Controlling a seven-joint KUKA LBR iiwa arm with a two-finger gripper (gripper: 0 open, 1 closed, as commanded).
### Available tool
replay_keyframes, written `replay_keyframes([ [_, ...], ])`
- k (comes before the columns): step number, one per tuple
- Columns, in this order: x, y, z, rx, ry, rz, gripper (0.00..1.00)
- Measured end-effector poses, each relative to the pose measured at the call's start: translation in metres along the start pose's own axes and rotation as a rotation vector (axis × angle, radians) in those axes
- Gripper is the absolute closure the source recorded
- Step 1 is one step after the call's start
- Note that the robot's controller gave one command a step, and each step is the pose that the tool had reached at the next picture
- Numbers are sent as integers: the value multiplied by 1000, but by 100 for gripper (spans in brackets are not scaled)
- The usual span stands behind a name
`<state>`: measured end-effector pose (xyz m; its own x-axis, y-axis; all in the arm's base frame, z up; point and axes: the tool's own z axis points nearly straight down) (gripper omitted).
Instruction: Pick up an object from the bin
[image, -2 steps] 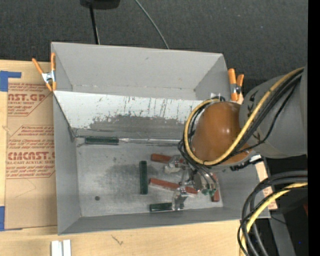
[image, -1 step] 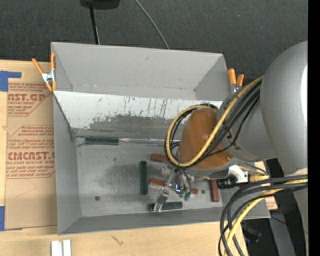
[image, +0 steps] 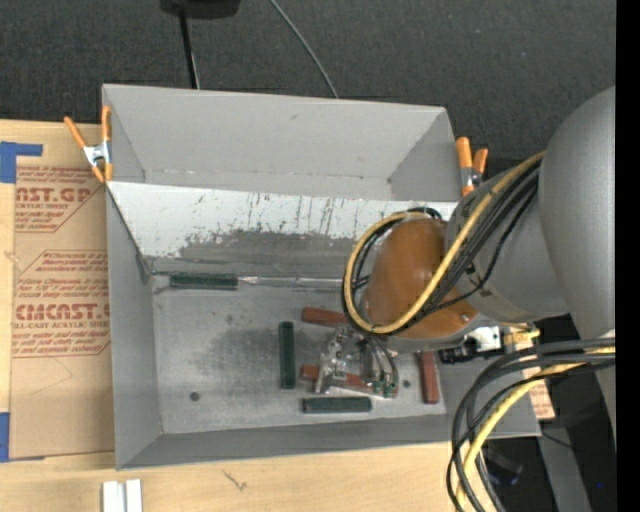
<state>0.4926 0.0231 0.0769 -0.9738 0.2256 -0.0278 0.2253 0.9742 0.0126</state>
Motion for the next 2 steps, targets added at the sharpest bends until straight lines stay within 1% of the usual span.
replay_keyframes([
  [1,0,0,0,0,0,0,100],
  [2,1,0,-3,4,10,0,100],
])
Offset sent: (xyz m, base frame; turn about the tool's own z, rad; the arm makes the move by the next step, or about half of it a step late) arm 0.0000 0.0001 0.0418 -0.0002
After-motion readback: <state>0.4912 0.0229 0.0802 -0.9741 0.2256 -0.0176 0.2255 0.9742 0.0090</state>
